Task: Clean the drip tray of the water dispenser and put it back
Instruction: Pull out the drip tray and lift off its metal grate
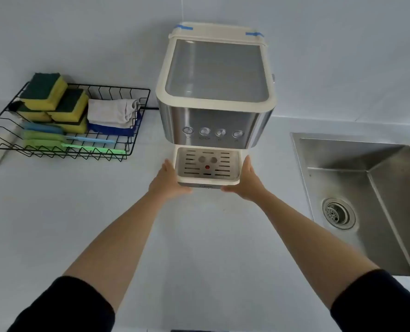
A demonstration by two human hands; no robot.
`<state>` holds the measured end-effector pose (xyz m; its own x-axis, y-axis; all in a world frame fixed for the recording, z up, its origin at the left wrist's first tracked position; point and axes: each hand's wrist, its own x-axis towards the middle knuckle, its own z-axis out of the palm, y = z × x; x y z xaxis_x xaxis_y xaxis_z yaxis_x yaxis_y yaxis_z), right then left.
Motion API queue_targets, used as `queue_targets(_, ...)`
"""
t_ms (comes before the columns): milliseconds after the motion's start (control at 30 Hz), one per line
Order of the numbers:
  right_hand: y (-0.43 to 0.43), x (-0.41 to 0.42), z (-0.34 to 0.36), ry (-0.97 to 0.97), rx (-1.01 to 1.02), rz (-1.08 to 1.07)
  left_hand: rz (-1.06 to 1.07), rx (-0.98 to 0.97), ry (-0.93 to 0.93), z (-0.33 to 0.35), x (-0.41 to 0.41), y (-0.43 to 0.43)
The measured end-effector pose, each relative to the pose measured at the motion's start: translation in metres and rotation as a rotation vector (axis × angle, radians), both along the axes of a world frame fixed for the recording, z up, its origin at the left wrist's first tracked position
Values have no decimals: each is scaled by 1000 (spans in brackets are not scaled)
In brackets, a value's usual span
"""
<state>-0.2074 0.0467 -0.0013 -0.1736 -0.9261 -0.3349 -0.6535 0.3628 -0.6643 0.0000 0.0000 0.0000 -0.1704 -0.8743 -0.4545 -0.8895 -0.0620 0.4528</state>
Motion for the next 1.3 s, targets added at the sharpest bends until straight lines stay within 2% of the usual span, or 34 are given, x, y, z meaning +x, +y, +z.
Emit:
queue_targets(200,-15,0,-9,-59,81,-41,90,33,51,-3,-7,-15)
queue_targets(533,-20,5,-10,-49,82,-95,93,-23,147,2,-6,-19)
queue_targets(767,-14,7,-3,-76,65,-108,75,-67,135,6,-3,-16)
queue_targets(1300,70,25,8,-134,12,-75,91,-20,195,5,18,69)
